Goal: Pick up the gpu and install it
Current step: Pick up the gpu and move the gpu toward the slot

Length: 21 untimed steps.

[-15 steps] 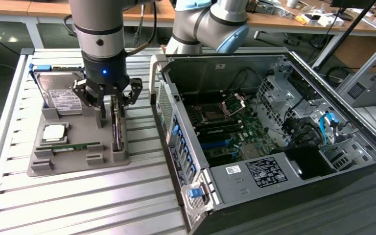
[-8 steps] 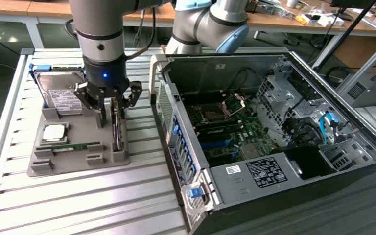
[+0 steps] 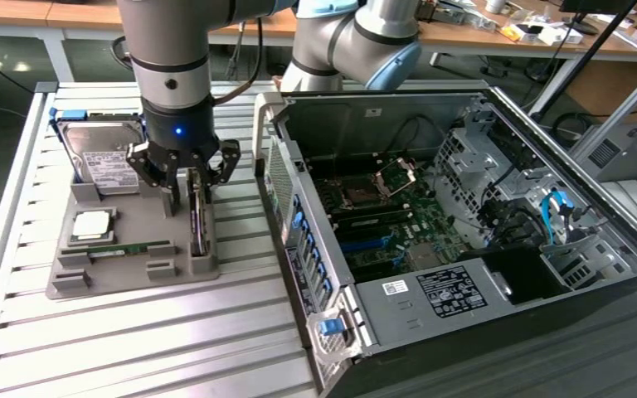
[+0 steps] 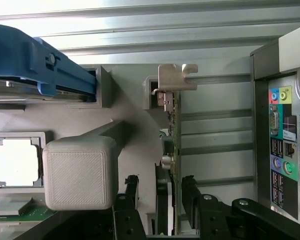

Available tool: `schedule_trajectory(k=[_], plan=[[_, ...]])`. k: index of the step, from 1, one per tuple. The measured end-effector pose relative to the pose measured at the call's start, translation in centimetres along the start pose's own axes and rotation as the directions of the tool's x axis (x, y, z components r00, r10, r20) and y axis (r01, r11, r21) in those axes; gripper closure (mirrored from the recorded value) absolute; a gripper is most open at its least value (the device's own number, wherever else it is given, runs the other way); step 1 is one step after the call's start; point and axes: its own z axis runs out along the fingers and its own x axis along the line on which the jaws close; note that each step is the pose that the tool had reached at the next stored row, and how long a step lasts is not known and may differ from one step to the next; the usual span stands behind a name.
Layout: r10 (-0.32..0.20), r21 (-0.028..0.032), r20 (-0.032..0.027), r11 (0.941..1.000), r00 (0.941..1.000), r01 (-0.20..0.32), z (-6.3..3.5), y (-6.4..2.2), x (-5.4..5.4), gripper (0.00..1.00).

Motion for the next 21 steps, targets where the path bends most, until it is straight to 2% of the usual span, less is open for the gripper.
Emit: schedule_trajectory(k=[6, 9, 21], plan=[[0.000, 0.0000, 0.0000, 1.0000, 1.0000, 0.000, 0.00, 0.00, 0.00, 0.53], [0.000, 0.0000, -0.0001, 1.0000, 1.0000, 0.000, 0.00, 0.00, 0.00, 0.73], [0.000, 0.0000, 0.0000, 1.0000, 1.0000, 0.000, 0.00, 0.00, 0.00, 0.73]])
